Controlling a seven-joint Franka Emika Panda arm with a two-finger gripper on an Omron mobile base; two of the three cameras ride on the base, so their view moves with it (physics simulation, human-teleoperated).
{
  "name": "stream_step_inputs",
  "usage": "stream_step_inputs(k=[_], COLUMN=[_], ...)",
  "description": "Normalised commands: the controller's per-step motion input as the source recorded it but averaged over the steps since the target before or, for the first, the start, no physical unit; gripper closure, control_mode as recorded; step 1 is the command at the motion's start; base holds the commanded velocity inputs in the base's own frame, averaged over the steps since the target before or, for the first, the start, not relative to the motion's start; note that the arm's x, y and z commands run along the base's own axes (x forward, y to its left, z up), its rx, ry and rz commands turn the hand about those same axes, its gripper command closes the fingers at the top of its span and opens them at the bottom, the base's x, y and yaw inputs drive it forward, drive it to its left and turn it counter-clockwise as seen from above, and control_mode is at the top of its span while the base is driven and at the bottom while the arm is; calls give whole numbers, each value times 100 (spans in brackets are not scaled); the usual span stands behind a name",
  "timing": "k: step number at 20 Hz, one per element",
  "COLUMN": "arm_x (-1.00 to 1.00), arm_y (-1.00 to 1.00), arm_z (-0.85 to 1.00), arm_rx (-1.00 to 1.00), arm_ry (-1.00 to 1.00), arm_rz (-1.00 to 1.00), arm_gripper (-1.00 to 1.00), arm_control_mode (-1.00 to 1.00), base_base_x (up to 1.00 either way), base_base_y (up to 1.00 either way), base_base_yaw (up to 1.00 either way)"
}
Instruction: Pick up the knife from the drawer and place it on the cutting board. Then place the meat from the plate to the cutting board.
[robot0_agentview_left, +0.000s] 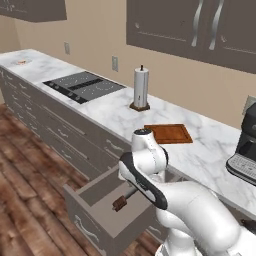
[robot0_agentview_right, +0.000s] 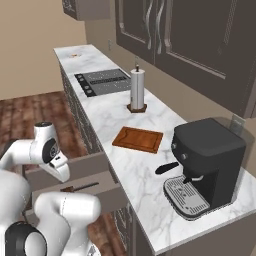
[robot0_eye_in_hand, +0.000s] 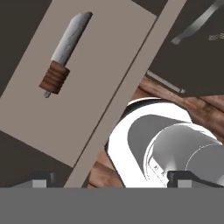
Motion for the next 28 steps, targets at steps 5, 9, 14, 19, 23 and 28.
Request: stream_step_inputs(k=[5,9,14,19,23,28], arm_x=[49,47,40,35,20,0], arm_y=[22,27,20,3,0,0], arm_z=[-14,-21,-35,-44,-42,-36], arm_rx=[-11,-3,0,-1,0,0], arm_ry=[7,0,1,1,0,-2], arm_rz=[0,0,-3,-13,-16,-24], arm_gripper=[-100,-100,-100,-100,-100,-100], arm_control_mode=[-100,-100,-100,-100,-100,-100], base_base_x=[0,0,0,0,0,0], base_base_y=[0,0,0,0,0,0], base_base_yaw=[0,0,0,0,0,0])
